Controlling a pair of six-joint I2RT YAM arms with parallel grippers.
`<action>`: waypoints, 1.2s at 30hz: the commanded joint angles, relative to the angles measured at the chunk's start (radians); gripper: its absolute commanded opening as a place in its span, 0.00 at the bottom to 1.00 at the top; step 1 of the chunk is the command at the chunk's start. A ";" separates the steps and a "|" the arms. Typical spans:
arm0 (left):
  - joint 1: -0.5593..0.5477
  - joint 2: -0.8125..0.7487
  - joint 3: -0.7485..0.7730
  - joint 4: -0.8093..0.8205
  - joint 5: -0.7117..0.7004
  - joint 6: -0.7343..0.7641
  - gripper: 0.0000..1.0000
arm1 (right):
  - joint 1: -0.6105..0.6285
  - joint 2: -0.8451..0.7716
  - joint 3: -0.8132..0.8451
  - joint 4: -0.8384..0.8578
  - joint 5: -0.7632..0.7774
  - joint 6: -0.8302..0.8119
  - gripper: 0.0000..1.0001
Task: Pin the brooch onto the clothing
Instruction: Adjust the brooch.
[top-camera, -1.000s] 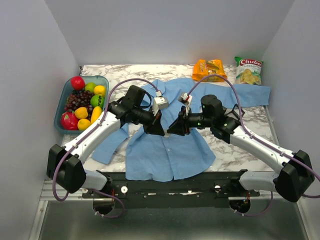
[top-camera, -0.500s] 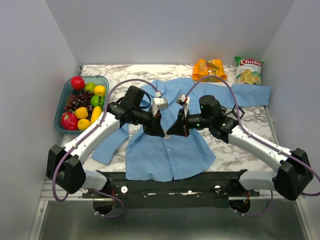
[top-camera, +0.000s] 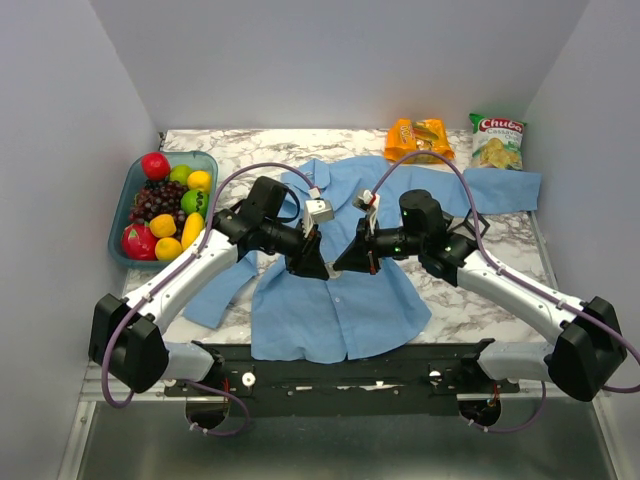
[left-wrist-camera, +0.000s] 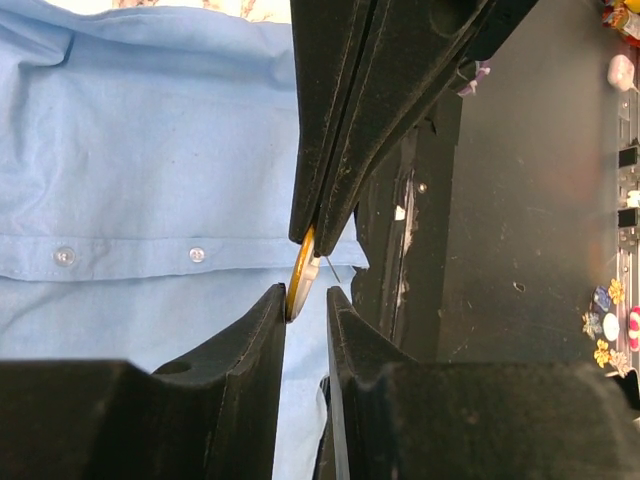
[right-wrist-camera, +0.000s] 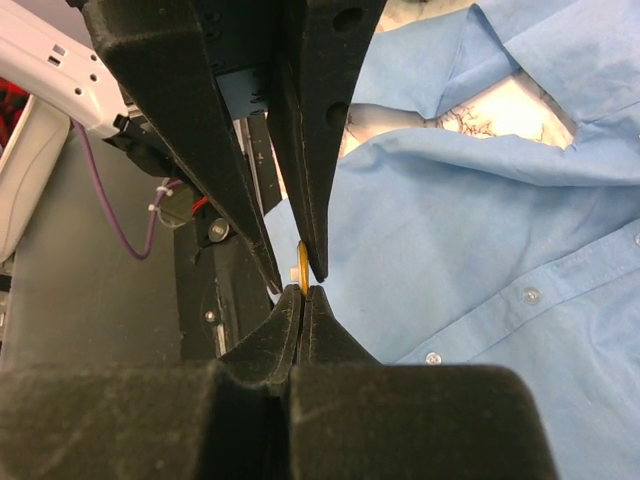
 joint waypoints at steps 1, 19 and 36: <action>-0.002 -0.020 -0.016 0.027 0.041 -0.006 0.29 | 0.001 -0.025 -0.005 0.027 -0.040 0.010 0.01; 0.053 -0.071 -0.140 0.303 -0.189 -0.204 0.00 | 0.000 -0.039 -0.028 0.038 0.090 0.040 0.36; -0.029 0.121 -0.023 0.113 -1.249 -0.161 0.00 | 0.000 -0.263 -0.166 0.157 0.390 0.111 0.57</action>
